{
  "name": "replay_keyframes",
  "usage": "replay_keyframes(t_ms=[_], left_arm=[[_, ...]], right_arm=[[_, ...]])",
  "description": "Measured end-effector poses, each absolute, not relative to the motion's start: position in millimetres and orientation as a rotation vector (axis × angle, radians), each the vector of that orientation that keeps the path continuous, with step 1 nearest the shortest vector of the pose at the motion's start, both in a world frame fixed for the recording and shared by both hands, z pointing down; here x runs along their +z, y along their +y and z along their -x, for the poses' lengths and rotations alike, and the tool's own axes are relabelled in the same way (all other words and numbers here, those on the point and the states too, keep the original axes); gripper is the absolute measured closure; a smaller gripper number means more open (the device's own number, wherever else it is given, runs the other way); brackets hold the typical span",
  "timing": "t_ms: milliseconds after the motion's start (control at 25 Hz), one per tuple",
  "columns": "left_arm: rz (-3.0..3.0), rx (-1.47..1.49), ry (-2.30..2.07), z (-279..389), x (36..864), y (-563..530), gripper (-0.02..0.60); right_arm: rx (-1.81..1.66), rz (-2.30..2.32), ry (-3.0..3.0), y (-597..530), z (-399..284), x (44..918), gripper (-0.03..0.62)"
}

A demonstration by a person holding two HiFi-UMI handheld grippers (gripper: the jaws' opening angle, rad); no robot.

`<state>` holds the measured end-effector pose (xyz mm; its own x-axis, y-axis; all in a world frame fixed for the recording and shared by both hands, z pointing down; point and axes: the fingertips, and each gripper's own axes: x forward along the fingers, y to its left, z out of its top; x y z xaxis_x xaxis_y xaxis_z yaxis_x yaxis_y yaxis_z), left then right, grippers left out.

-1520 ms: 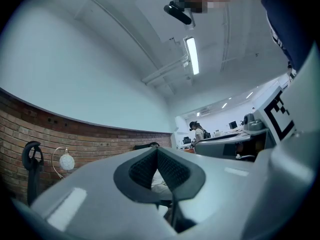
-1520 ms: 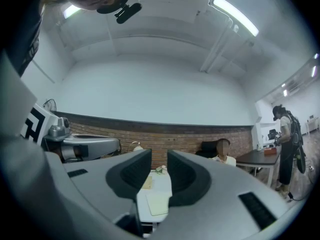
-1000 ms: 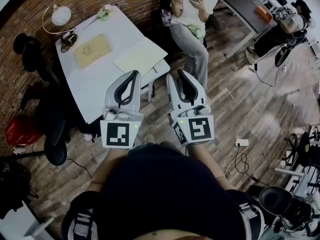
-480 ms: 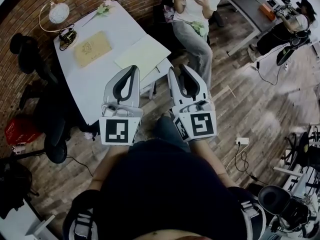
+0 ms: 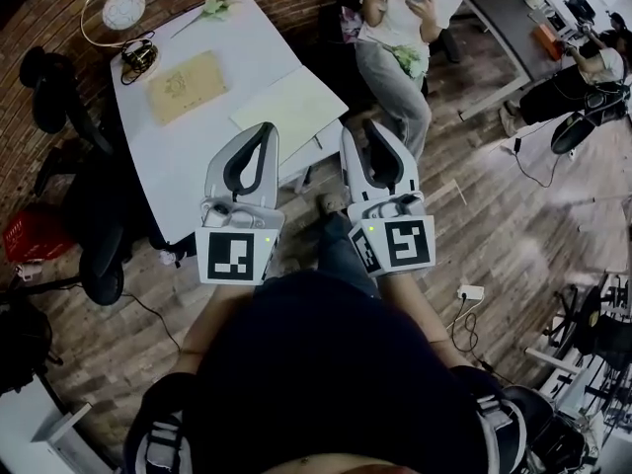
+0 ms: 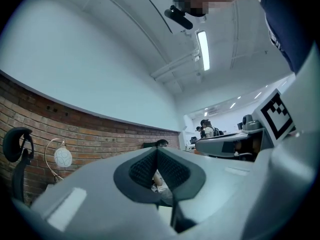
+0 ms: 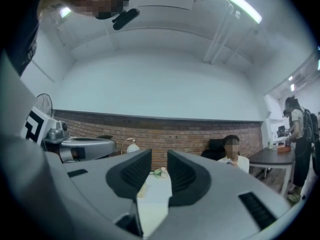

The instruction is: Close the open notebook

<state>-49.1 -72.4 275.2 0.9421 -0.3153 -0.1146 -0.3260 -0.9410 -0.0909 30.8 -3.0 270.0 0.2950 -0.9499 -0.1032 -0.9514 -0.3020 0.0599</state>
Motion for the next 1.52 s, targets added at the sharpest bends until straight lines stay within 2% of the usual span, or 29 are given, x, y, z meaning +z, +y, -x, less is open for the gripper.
replay_keyframes(t_ms=[960,1520], left_arm=[[2.764,0.080,1.055,-73.9,266.2,-155.7,0.586],[2.651,0.013,1.263,-114.1,274.1,-151.1,0.586]], right_arm=[[0.115,2.062,2.317,-123.0,-184.9,281.2,0.507],[0.043,1.853,2.457,-136.4,-233.4,301.5,0.507]])
